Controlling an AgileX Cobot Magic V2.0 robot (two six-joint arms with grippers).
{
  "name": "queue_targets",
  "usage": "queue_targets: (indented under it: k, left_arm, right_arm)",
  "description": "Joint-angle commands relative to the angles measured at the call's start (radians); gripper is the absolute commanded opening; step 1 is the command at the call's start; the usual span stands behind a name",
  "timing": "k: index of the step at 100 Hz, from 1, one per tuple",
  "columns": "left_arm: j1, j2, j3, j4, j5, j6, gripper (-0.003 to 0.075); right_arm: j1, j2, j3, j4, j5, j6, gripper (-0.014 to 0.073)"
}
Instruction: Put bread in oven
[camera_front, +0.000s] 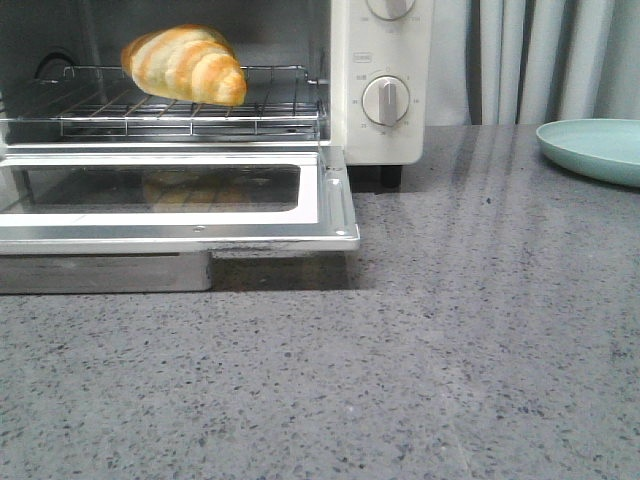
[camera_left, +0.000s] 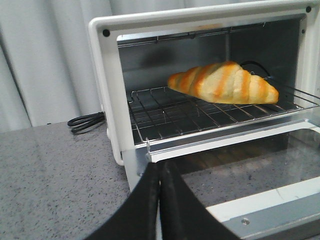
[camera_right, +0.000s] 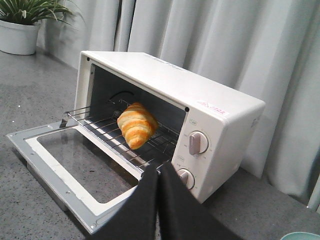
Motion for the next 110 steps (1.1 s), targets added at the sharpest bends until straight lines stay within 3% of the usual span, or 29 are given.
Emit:
queue_targets:
  k: [1, 23, 45, 89, 110]
  left_arm:
    - [0.030, -0.049, 0.009, 0.002, -0.091, -0.018, -0.0021]
    - [0.125, -0.165, 0.062, 0.002, -0.002, -0.112, -0.0021]
    - [0.137, -0.218, 0.096, 0.008, 0.144, -0.217, -0.0021]
    - [0.138, -0.257, 0.096, -0.009, 0.394, -0.219, -0.0021]
    - [0.138, -0.257, 0.096, -0.057, 0.411, -0.221, -0.0021]
  right_arm:
    - [-0.006, 0.006, -0.022, -0.013, -0.067, -0.007, -0.0041]
    - [-0.006, 0.006, -0.022, -0.013, -0.067, -0.007, -0.0041]
    - [-0.006, 0.006, -0.022, -0.013, -0.067, -0.007, -0.0041]
    - [-0.006, 0.008, -0.022, -0.013, -0.066, -0.007, -0.0041]
    - [-0.006, 0.008, -0.022, -0.013, -0.066, -0.007, -0.0041]
